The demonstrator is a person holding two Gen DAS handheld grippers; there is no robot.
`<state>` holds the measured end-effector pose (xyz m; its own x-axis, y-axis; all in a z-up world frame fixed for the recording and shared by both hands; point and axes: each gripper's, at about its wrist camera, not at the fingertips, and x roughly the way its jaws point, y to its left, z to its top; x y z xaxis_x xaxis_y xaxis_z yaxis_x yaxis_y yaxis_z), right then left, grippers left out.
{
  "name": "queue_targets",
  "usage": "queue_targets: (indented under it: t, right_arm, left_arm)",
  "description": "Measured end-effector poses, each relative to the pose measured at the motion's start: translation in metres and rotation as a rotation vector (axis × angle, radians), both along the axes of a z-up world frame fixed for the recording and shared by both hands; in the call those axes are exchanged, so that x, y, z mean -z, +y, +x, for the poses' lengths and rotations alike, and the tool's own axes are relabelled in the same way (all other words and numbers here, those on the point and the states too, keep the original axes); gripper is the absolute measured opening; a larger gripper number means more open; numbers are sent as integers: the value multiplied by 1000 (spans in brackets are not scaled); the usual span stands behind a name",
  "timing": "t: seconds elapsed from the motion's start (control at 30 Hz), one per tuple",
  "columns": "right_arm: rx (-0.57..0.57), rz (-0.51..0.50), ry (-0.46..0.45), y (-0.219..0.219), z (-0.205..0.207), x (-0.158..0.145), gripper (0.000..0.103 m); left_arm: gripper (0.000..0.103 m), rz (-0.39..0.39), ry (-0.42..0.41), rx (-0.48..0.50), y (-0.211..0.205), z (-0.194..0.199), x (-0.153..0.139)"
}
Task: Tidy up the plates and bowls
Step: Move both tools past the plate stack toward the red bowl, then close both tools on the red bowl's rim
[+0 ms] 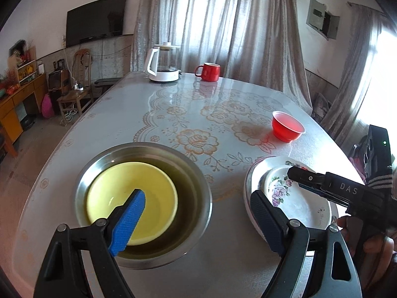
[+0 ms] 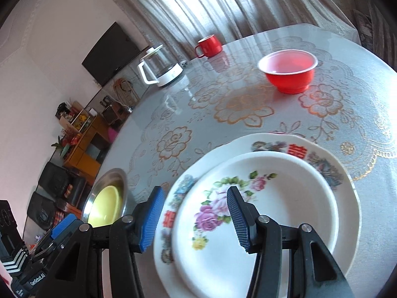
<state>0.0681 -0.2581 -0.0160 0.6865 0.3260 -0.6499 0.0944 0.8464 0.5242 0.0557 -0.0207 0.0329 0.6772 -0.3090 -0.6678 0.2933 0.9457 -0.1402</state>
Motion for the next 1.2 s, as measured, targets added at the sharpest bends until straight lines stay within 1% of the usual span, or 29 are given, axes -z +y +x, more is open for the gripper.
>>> queue_targets:
  t: [0.23, 0.47, 0.63, 0.87, 1.0, 1.1, 1.13, 1.17, 1.2]
  right_arm:
    - [69, 8, 7, -32, -6, 3, 53]
    - [125, 8, 17, -61, -9, 4, 53]
    - [175, 29, 5, -93, -4, -1, 53]
    - [232, 27, -9, -134, 19, -12, 53]
    - [251, 18, 3, -153, 43, -12, 53]
    - [254, 16, 14, -163, 61, -10, 53]
    - [259, 17, 20, -167, 68, -9, 53]
    - [261, 16, 24, -170, 74, -8, 53]
    - [265, 14, 27, -174, 80, -7, 53]
  left_arm:
    - [87, 13, 30, 51, -28, 9, 2]
    - [87, 18, 52, 110, -58, 23, -2]
    - [85, 37, 44, 124, -84, 38, -6]
    - [85, -16, 119, 160, -122, 76, -6]
    - [85, -78, 185, 166, -142, 106, -1]
    - [83, -95, 194, 175, -160, 127, 0]
    - [81, -99, 196, 179, -167, 134, 1]
    - [76, -103, 200, 186, -173, 141, 2]
    - [74, -107, 207, 198, -181, 148, 3]
